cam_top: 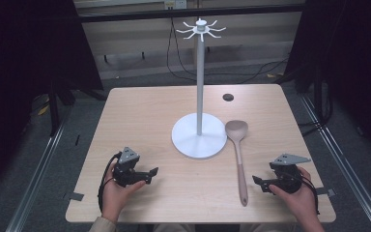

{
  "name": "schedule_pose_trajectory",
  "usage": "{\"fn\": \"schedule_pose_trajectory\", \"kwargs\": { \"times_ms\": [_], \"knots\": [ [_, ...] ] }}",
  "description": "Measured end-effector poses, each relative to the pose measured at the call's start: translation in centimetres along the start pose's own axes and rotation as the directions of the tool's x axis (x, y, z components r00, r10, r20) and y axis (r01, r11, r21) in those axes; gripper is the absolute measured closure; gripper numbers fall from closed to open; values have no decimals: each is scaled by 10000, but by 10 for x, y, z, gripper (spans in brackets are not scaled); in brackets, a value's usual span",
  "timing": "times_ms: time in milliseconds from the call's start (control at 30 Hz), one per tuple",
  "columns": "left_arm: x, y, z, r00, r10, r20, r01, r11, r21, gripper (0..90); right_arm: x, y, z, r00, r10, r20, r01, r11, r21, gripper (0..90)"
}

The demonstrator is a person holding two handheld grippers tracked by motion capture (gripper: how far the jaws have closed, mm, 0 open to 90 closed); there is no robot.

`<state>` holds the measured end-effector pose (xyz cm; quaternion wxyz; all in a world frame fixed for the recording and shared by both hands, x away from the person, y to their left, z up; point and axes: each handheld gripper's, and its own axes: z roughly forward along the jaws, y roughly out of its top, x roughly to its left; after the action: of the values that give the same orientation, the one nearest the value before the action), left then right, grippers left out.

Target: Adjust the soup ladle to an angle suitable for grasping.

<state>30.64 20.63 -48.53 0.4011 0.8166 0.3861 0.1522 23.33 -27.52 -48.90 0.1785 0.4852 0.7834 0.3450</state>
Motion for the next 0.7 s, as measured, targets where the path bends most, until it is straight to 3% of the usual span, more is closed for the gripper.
{"fn": "schedule_pose_trajectory", "kwargs": {
  "times_ms": [233, 400, 433, 467, 700],
  "knots": [
    [-1, 1, 1, 9999, 105, 11, -105, 9999, -19, 121, 6, 3, 3, 9989, -455, -148, 455, 9990, -12, 302],
    [-2, 0, 1, 9997, 218, -54, -218, 9997, 62, 124, 14, 4, 8, 9951, -940, -316, 950, 9951, 291, 538],
    [-2, 0, 1, 9997, 218, -54, -218, 9997, 62, 125, 14, 4, 8, 9951, -940, -316, 950, 9951, 291, 538],
    [-3, 0, 1, 9997, 222, -75, -221, 9997, 40, 125, 17, 6, 11, 9912, -1244, -454, 1262, 9912, 391, 636],
    [-1, -2, -3, 9995, 259, -188, -259, 9997, 4, 126, 28, 13, 22, 9824, -1676, -828, 1728, 9831, 604, 831]
  ]
}}
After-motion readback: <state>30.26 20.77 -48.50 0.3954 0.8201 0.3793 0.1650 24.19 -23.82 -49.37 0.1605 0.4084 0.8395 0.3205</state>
